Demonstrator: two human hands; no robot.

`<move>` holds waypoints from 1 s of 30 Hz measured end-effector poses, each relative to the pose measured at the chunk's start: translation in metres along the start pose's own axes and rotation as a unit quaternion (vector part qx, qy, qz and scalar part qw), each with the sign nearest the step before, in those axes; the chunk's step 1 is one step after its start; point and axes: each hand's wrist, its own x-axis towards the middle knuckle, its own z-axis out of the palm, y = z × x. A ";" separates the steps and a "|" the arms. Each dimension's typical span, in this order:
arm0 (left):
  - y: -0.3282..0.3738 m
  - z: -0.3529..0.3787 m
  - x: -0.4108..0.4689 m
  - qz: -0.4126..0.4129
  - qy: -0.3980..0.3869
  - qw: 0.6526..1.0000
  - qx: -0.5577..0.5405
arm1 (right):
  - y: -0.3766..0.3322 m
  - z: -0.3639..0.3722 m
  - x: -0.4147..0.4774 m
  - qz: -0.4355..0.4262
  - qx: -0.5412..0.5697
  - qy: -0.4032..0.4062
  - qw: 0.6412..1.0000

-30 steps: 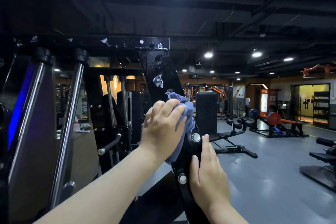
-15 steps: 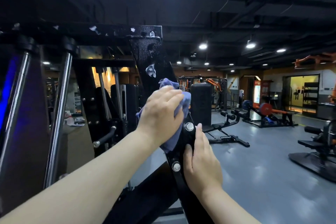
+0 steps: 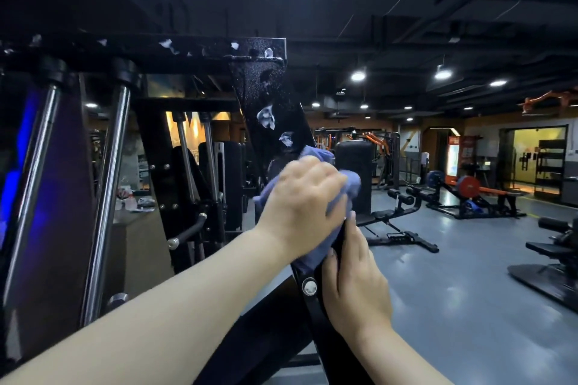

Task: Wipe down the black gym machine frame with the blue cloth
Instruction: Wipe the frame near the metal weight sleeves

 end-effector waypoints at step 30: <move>-0.053 -0.017 -0.017 0.055 0.037 0.998 -0.010 | -0.028 -0.006 0.051 -0.074 0.063 -0.005 0.995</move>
